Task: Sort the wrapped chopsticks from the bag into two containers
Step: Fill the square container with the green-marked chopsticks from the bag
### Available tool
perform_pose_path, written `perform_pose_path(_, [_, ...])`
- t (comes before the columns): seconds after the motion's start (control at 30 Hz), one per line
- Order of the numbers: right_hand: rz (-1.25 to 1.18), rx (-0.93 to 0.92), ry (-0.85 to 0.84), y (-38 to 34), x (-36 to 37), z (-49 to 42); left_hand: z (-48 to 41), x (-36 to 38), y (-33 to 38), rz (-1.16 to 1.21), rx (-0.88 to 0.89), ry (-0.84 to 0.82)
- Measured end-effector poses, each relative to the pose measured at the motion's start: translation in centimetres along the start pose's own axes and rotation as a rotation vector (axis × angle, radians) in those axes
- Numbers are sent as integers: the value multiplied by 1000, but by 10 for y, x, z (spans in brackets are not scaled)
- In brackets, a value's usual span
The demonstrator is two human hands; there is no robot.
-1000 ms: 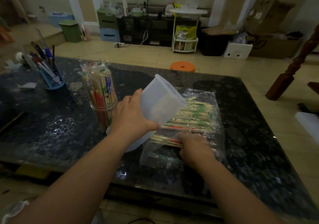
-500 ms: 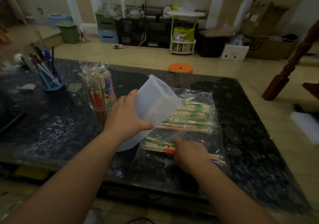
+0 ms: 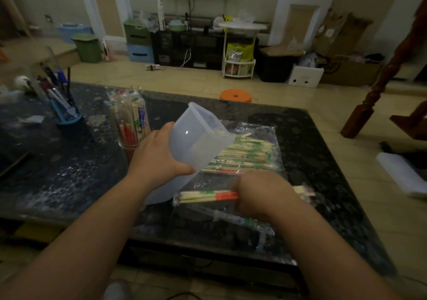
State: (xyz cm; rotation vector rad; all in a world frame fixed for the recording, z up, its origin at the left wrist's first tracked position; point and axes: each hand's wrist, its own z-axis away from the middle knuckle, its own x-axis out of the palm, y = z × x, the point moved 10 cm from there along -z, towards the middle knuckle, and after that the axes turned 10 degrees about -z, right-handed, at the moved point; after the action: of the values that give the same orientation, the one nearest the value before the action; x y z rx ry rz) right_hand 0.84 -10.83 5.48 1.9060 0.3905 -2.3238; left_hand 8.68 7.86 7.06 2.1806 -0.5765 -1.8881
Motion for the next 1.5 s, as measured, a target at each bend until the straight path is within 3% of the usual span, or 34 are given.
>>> perform_pose_path(0.27, [66,-130,637,9,-67,25,5,-6,5,29,76,9])
perform_pose_path(0.5, [-33,-158,1001,19,-84,46,1,1,7,-136,136,-39])
perform_pose_path(0.6, [-230,-117,1108,37,-88,48,0,5,11,-173,194,-76])
perform_pose_path(0.67, [-568,-65,1170,57,-90,50,-1,9,10,-145,198,-113])
perform_pose_path(0.77, [-1148,-73,1208,75,-84,45,-2,14,11,-122,200,-145])
perform_pose_path(0.83, [-1333,-44,1247,82,-82,46,-4,16,9,-97,187,-160])
perform_pose_path(0.9, [-1431,59,1213,86,-74,42,-6,17,6,-49,167,-168])
perform_pose_path(1.13, [-1651,388,854,90,-18,9,-10,20,4,73,111,-185])
perform_pose_path(1.2, [-1681,408,706,85,-6,-3,-10,24,3,92,100,-214])
perform_pose_path(1.3, [-1786,287,461,62,1,-15,-9,27,1,102,91,-240])
perform_pose_path(1.4, [-1999,229,589,68,-7,-12,-9,26,0,139,77,-242])
perform_pose_path(1.5, [-2012,295,753,83,-9,-7,-8,25,2,143,84,-250])
